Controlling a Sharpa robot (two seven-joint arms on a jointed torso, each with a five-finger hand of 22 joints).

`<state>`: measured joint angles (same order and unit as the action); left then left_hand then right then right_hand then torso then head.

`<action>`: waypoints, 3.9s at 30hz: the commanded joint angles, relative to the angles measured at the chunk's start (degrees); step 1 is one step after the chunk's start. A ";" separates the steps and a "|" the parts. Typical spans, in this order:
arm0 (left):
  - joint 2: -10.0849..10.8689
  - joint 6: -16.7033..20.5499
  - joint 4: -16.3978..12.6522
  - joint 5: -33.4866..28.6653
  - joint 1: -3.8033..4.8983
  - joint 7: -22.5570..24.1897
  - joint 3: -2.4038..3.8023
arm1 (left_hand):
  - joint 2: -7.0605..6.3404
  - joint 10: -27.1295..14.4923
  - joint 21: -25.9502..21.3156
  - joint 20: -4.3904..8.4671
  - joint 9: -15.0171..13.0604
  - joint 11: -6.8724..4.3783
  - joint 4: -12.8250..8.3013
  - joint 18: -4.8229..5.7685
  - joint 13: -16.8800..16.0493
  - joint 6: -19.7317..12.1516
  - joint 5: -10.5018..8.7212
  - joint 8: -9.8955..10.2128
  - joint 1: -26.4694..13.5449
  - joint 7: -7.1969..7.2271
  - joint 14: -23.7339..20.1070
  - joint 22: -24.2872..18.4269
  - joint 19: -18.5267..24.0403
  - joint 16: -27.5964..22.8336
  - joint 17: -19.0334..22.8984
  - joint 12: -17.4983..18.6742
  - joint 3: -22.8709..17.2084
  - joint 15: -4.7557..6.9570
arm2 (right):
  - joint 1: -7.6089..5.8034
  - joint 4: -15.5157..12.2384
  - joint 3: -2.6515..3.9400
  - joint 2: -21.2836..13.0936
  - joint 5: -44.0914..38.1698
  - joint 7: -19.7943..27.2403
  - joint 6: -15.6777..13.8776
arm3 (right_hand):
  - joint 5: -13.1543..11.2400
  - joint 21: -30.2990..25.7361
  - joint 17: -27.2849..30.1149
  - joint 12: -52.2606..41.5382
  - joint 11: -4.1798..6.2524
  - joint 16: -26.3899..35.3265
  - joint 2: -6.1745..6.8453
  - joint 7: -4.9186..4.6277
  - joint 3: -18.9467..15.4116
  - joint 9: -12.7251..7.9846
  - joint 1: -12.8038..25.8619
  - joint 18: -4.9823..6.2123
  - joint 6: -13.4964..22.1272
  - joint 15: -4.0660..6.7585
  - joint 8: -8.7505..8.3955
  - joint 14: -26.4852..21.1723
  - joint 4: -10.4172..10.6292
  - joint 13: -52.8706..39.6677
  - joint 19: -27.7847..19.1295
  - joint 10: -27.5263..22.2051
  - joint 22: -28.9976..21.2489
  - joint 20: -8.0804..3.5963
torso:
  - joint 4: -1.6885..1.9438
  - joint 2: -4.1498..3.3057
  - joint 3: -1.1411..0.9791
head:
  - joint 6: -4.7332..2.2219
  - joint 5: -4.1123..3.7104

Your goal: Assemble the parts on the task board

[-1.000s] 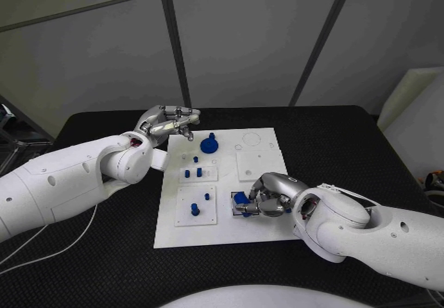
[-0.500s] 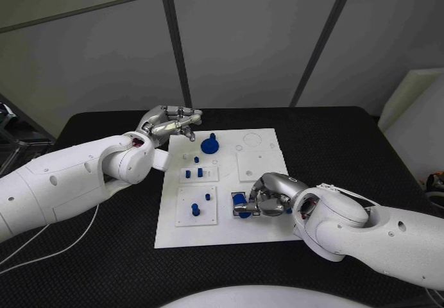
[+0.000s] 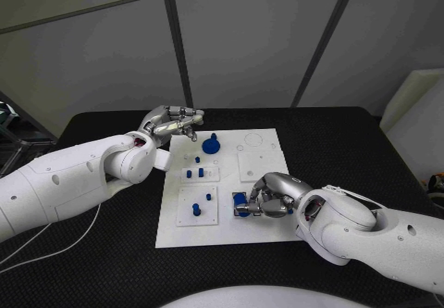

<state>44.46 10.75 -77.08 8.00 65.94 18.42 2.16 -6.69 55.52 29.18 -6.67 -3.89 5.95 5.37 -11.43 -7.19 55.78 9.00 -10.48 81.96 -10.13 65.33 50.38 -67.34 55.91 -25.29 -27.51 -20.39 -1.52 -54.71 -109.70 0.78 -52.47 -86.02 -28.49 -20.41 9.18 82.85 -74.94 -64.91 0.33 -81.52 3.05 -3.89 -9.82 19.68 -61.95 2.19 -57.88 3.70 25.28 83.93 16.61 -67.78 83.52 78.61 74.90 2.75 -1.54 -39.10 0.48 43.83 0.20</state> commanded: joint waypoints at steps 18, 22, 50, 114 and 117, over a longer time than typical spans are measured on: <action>-0.30 -0.91 0.34 0.17 0.08 0.22 0.04 | -0.08 -0.41 -0.25 -0.32 0.02 0.14 0.12 1.01 0.10 -0.36 0.06 0.03 -0.64 0.06 -0.23 -0.10 -0.14 0.24 0.07 -0.27 0.20 0.02 | -0.06 -2.11 0.00 -2.81 -1.08 3.86 -0.14 | 4.75 0.27 -1.55 -0.54 0.37 -0.22 -3.34 0.36 0.95 0.43 -11.57 0.02 0.26 0.50 0.87 3.55 -1.00 -1.11 0.24 0.92 8.10 -0.31 | 0.15 -0.04 0.08 | 0.04 -0.13; -0.32 -0.95 0.33 0.17 0.08 0.20 0.04 | -0.08 -0.41 -0.25 -0.32 0.02 0.14 0.12 1.01 0.10 -0.36 0.06 0.03 -0.64 0.06 -0.23 -0.10 -0.14 0.24 0.07 -0.27 0.20 0.02 | -0.05 -1.13 -0.01 -2.14 -1.08 3.48 -0.31 | 5.95 0.28 -1.58 -0.52 0.44 -0.23 -4.11 0.46 0.96 0.44 -12.29 0.02 0.17 0.56 0.92 3.55 -0.79 -1.19 0.26 0.99 8.13 -0.34 | 0.23 -0.06 0.07 | 0.12 0.03; -0.56 -1.17 0.67 0.17 0.06 -0.06 0.02 | -0.04 -0.49 -0.29 -0.32 0.02 0.14 0.14 1.00 0.11 -0.43 0.07 0.03 -0.60 0.05 -0.23 -0.13 -0.19 0.30 0.10 -0.32 0.23 0.01 | -0.04 2.97 -0.02 1.47 -0.94 3.15 4.11 | 1.22 -0.16 -1.77 -0.37 0.87 -0.19 -4.55 0.88 1.11 0.52 -21.24 0.13 -0.16 0.93 1.23 3.56 -4.64 -1.85 -0.08 1.14 7.89 -0.71 | 0.04 -0.01 0.02 | 0.62 0.48; 0.15 -0.75 0.50 0.18 -0.31 -0.24 -0.30 | -0.10 -0.84 -0.39 -0.35 0.07 0.27 0.05 1.00 0.15 -0.88 0.09 0.16 -0.37 -0.14 -0.29 -0.23 -0.31 0.44 0.21 -0.43 0.33 -0.04 | -0.74 -2.38 1.97 -14.65 -1.41 -1.78 0.11 | 7.61 -1.21 -1.43 0.76 -1.11 0.21 -2.99 -1.52 -1.18 -6.41 -19.57 0.40 -2.31 -0.75 -11.83 3.48 -0.12 -1.98 -0.78 1.27 7.30 0.90 | -0.02 0.10 0.05 | 0.36 -4.91; 0.23 -0.75 0.49 0.18 -0.37 -0.25 -0.30 | -0.07 -0.88 -0.41 -0.36 0.06 0.27 0.02 0.99 0.15 -0.91 0.10 0.15 -0.28 -0.15 -0.30 -0.24 -0.33 0.46 0.23 -0.46 0.31 -0.05 | -0.45 -1.97 1.92 -14.32 -1.22 -1.75 0.71 | 7.87 -1.27 -1.41 0.84 -1.07 0.23 -2.89 -1.48 -1.17 -6.36 -19.64 0.41 -2.41 -0.72 -11.79 3.47 -0.17 -1.94 -0.83 1.23 7.25 0.88 | -0.23 0.11 0.05 | 0.42 -4.88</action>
<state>44.66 10.26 -76.44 8.02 65.54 18.00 1.83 -6.70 54.88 28.97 -6.88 -3.89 6.18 5.37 -11.42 -7.12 55.16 9.00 -10.48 81.97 -10.34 65.33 50.24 -67.55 56.14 -25.14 -27.73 -20.39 -1.53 -55.22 -111.79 2.72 -66.89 -87.01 -29.62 -20.60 16.86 81.64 -74.93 -64.43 -0.94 -81.46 -0.19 -5.43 -10.81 13.23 -81.85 2.20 -59.86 2.96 13.59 84.04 16.49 -69.72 82.72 79.83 74.92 3.59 -1.69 -39.02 0.54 44.21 -4.69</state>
